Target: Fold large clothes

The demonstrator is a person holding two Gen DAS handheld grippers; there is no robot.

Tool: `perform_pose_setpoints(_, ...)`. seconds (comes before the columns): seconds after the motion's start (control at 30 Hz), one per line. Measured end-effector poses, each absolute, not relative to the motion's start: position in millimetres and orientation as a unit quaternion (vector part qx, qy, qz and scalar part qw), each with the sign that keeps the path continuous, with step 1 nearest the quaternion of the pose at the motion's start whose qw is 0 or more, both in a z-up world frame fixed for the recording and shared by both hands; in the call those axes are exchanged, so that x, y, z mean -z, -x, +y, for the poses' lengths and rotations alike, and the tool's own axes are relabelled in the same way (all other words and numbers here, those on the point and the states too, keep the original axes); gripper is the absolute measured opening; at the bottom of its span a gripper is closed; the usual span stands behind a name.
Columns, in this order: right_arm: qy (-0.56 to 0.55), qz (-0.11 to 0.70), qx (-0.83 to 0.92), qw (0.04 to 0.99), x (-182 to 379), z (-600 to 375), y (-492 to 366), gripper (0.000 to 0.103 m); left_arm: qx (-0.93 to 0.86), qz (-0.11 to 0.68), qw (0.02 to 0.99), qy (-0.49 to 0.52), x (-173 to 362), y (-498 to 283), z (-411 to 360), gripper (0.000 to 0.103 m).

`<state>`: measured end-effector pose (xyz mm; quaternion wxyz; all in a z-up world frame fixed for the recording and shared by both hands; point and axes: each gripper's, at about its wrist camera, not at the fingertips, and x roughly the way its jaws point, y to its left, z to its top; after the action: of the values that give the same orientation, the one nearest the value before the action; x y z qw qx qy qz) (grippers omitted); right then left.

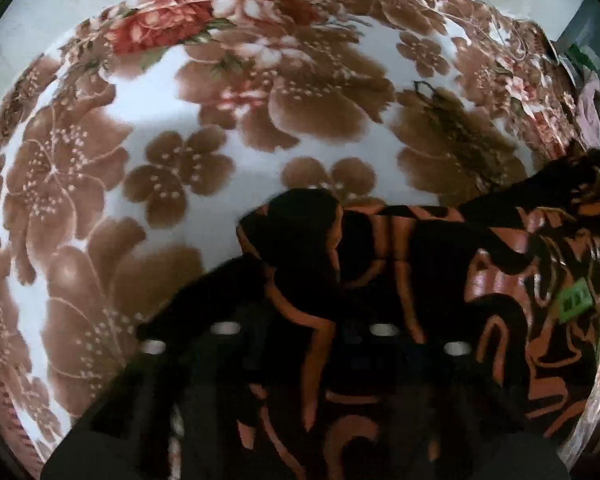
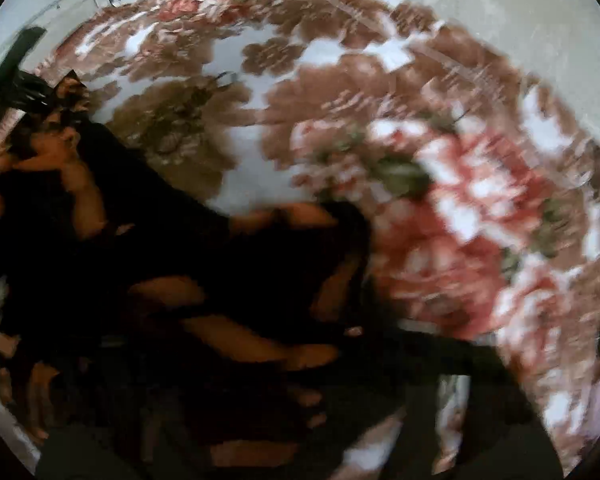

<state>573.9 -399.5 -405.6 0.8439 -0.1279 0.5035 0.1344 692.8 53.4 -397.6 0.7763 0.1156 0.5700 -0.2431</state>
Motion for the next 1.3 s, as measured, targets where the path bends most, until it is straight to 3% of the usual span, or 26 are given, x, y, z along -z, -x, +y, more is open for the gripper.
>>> perform_pose_setpoints(0.07,0.122,0.498,-0.134,0.848,406.5,-394.3,-567.6,0.021,0.237,0.563,0.783,-0.112,394.5,-684.7,51.5,0.011)
perform_pose_setpoints(0.13,0.072,0.499,-0.131,0.854,401.5,-403.2,-564.3,0.016,0.226,0.553,0.799,-0.077,382.2,-679.2,60.4,0.010)
perform_pose_setpoints(0.37,-0.035,0.506,-0.105,0.856,360.5,-436.6,-562.5,0.014,0.153,0.500,0.852,-0.029,332.6,-662.4,95.6,0.009)
perform_pose_setpoints(0.67,-0.036,0.584,-0.060,0.809,409.8,-448.4,-592.8,0.014,0.108,0.546,0.828,-0.076,387.8,-682.4,101.6,0.013)
perform_pose_setpoints(0.73,-0.030,0.589,-0.060,0.805,417.4,-450.4,-594.4,0.017,0.105,0.545,0.830,-0.054,388.5,-682.8,107.0,0.022)
perform_pose_setpoints(0.77,-0.021,0.596,-0.058,0.801,421.8,-452.9,-594.9,0.021,0.103,0.543,0.832,-0.043,386.8,-682.5,111.4,0.031)
perform_pose_setpoints(0.83,-0.021,0.601,-0.055,0.797,425.0,-457.7,-594.6,0.027,0.099,0.541,0.833,-0.050,383.8,-679.9,113.5,0.041)
perform_pose_setpoints(0.93,-0.022,0.597,-0.042,0.801,421.8,-464.1,-590.1,0.040,0.116,0.538,0.831,-0.081,375.2,-666.3,108.2,0.042)
perform_pose_setpoints(1.0,-0.006,0.595,-0.018,0.803,417.4,-467.7,-585.2,0.059,0.125,0.522,0.839,-0.085,358.3,-652.9,104.7,0.047)
perform_pose_setpoints(1.1,0.000,0.584,0.006,0.811,402.3,-469.3,-574.7,0.064,0.139,0.485,0.862,-0.049,332.4,-627.1,99.2,0.070)
perform_pose_setpoints(1.17,0.018,0.559,0.023,0.829,383.5,-457.2,-563.6,0.067,0.144,0.471,0.870,-0.030,328.3,-604.7,87.9,0.076)
perform_pose_setpoints(1.23,0.039,0.524,0.025,0.851,361.7,-434.7,-549.5,0.080,0.154,0.470,0.869,-0.011,329.8,-587.9,73.7,0.077)
perform_pose_setpoints(1.27,0.043,0.498,0.022,0.866,347.1,-415.8,-538.5,0.093,0.156,0.469,0.870,-0.006,331.3,-579.0,65.5,0.084)
perform_pose_setpoints(1.3,0.045,0.483,0.023,0.874,340.4,-404.7,-533.8,0.095,0.147,0.470,0.870,0.000,335.8,-569.4,52.8,0.089)
